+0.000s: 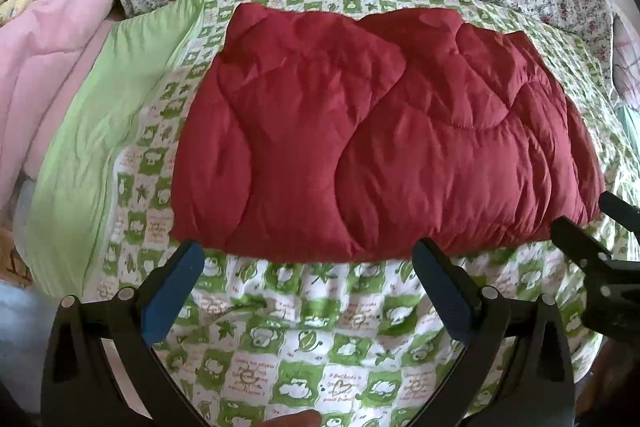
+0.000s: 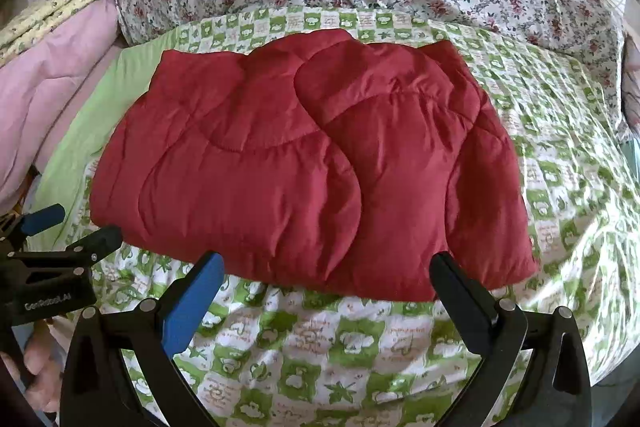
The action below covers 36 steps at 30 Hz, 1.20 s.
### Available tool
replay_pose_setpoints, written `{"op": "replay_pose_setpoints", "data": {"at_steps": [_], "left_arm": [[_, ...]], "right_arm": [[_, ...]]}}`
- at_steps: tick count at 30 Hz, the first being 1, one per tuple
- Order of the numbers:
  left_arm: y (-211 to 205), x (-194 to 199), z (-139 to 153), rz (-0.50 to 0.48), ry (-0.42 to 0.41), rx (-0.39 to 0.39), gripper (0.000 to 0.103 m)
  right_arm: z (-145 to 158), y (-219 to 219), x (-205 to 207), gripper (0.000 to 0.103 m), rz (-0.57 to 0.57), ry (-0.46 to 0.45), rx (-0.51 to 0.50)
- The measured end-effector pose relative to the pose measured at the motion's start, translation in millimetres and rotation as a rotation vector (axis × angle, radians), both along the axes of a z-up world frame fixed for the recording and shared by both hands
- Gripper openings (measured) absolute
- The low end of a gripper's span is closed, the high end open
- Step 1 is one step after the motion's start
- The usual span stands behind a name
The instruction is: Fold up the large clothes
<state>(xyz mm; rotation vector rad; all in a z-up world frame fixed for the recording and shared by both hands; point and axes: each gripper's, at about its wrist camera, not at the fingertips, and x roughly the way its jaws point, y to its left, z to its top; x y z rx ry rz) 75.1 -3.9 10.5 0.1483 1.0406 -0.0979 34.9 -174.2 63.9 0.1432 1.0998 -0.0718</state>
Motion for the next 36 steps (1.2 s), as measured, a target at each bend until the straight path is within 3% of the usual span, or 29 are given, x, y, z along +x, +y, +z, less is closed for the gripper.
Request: {"op": "replay_pose_setpoints", "data": {"at_steps": [36], "left_arm": [[-8.7,28.9,-1.8,-0.014,0.025,-0.017,0.103]], "right_arm": [[-4.5,-12.7,36.4,0.103,0.021,0.053,-0.007]]}}
